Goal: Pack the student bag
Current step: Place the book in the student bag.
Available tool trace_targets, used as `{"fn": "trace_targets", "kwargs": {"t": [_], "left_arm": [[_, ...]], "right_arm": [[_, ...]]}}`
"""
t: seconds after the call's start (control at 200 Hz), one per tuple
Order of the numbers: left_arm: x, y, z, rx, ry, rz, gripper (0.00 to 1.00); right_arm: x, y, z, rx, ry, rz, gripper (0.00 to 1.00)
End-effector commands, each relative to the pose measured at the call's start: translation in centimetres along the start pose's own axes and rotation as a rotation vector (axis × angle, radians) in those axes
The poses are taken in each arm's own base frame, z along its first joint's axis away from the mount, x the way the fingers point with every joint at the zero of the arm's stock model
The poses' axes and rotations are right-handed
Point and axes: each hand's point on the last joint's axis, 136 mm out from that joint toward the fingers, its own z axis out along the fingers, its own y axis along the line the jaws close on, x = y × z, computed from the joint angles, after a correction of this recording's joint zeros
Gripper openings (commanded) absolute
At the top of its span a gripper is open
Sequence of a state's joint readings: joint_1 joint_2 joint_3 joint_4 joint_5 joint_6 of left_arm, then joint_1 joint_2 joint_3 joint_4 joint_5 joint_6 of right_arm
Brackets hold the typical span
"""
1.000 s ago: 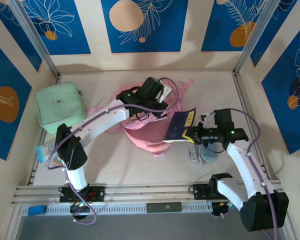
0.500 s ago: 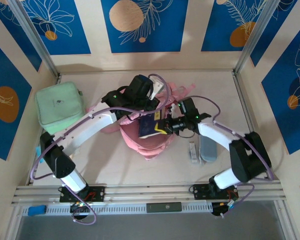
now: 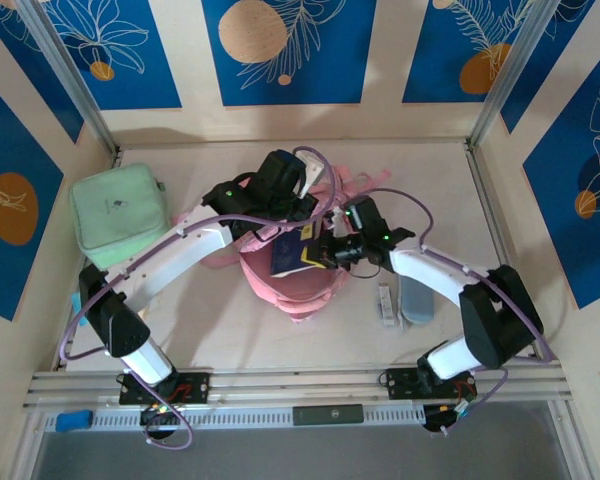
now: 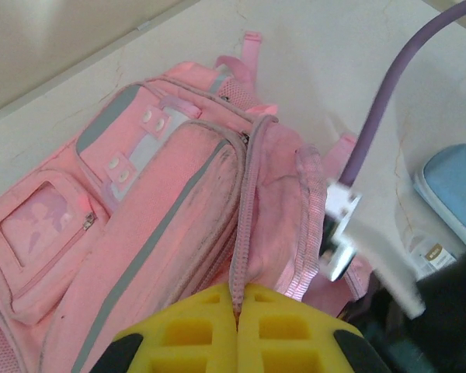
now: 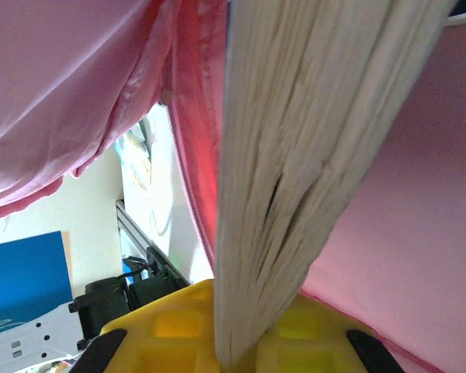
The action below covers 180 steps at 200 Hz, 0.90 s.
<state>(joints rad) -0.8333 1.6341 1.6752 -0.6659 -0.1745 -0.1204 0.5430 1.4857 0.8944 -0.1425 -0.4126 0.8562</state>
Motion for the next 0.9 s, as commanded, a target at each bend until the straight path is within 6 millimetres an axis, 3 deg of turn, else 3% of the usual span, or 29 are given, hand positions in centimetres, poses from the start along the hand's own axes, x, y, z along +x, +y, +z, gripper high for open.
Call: {"fn": "trace_targets", "kwargs": {"t": [0.0,0.125,0.23,0.34,0.43,0.69,0.815,0.895], "left_arm": [[-4.5,1.0,-3.8,-0.023,-0.192,-0.063,0.0],[-4.7,1.3,-4.1,-0.035,-0.202,-0.077,0.0],[-4.6,1.9,-4.5,-0.066,-0.204,-0.091,0.0],[-4.6,1.7,-4.5,-0.054,-0.21,-0.084,0.0],[-4.5,1.7,-4.2,-0.061,-0.202,-0.081,0.0],[-4.3,1.2,-3.4,-0.036,-0.196,-0.094,0.0],[-4.3,1.2,-3.3,-0.032,-0.196,-0.102,0.0],[-4.4,1.0,-3.5,-0.019,-0.201,-0.107,0.0]], "right_arm": [[-3.1,0.0,1.6,-0.008,-0.076,-0.007,0.04],[-6.0,-2.1,3.4,0.011,-0.099,0.015,0.1],[-7.5,-4.1,3.5,0.065,-0.122,0.036,0.25],[-6.8,-5.3,2.5,0.116,-0.116,0.059,0.41],[-5.4,-5.6,1.9,0.162,-0.096,0.048,0.46],[-0.1,-7.2,-0.3,0.361,-0.088,0.031,0.41],[1.5,-7.2,1.1,0.353,-0.052,0.04,0.29],[1.5,-6.7,2.6,0.316,-0.045,0.035,0.19]]}}
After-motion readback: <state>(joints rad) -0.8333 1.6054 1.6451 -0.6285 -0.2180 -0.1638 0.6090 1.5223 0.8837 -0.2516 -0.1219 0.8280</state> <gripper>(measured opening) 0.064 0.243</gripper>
